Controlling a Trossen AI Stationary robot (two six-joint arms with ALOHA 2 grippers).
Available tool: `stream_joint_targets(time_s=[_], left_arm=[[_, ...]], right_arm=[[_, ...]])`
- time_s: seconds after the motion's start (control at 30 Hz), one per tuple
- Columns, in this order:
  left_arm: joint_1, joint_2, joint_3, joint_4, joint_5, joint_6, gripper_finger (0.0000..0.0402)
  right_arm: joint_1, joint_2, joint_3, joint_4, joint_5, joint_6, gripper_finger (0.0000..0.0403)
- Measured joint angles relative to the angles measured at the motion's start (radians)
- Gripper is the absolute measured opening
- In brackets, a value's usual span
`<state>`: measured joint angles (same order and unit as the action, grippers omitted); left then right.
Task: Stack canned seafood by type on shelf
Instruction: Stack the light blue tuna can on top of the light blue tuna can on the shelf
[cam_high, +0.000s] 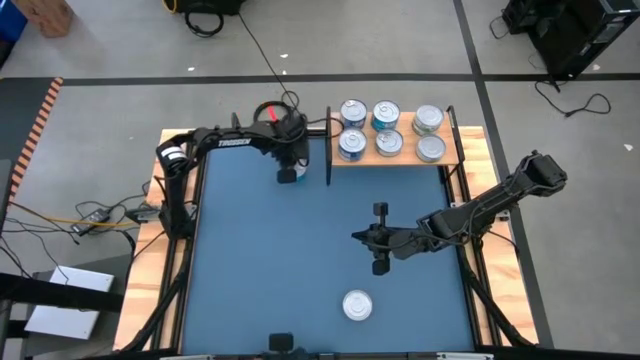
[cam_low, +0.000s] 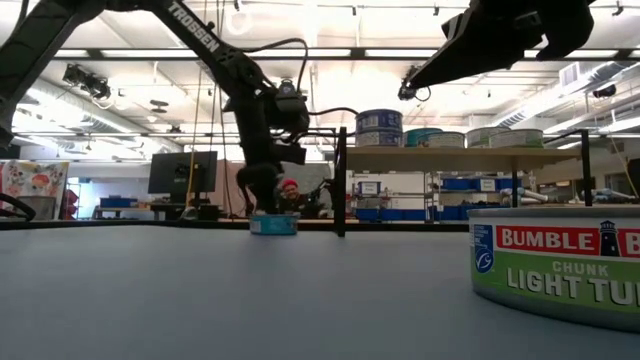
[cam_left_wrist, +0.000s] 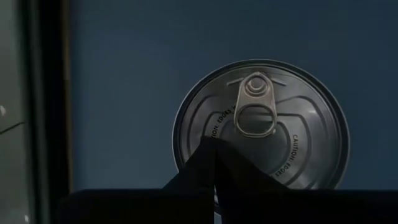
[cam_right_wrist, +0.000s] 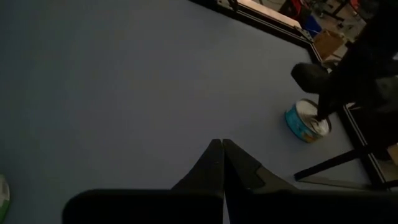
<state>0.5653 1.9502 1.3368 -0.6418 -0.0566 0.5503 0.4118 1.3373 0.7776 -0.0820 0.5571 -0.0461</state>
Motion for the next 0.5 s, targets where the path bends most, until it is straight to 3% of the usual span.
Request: stream_joint_targets(time_s=[0.2, 0.5], left_arm=[[-0.026, -0.075, -0.057, -0.022, 0.014, 0.001, 0.0001], [-0.045, -0.175, -0.25, 0.094, -0.017, 0.0, 0.0]], right_arm=[[0.02, 0.0, 0.0, -0.001, 0.0, 0.017, 0.0004], [0.052, 0.0, 0.0, 0.02, 0.001, 0.023, 0.0004]])
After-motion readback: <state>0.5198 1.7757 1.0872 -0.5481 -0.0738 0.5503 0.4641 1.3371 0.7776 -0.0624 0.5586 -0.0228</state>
